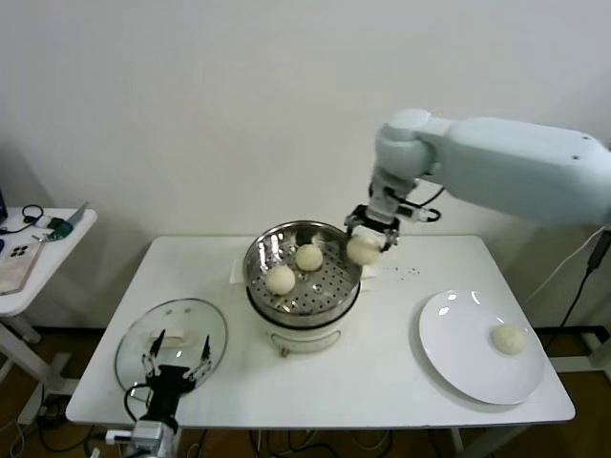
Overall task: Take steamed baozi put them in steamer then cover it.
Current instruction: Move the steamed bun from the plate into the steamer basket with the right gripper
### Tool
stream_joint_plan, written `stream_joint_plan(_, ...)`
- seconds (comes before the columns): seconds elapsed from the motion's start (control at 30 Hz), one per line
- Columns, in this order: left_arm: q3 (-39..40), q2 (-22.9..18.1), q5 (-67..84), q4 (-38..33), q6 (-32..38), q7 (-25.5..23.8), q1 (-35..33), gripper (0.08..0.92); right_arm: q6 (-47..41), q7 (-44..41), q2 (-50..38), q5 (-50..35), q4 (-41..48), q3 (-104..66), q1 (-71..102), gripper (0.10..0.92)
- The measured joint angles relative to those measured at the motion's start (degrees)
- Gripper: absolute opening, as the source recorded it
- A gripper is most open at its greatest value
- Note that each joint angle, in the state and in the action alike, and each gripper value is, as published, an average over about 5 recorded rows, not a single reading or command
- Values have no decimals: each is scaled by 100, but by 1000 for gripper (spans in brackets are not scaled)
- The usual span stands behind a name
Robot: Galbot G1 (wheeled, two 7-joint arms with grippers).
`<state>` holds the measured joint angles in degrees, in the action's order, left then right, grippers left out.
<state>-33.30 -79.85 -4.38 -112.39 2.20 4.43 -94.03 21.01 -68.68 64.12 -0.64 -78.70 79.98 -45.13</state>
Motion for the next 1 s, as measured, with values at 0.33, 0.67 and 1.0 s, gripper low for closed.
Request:
stream_joint_plan(0.33, -15, 33, 32, -23, -29, 4, -16, 823, 531, -82, 977, 484, 451, -126, 595, 712)
stream_joint_plan(0.67, -50, 34, 46, -33, -43, 16, -31, 823, 991, -111, 1477, 874, 872, -142, 1080, 714)
stream_joint_plan(1.0, -95, 19, 71, 20, -60, 70, -40, 823, 1205, -152, 1640, 1002, 986, -85, 1326, 721)
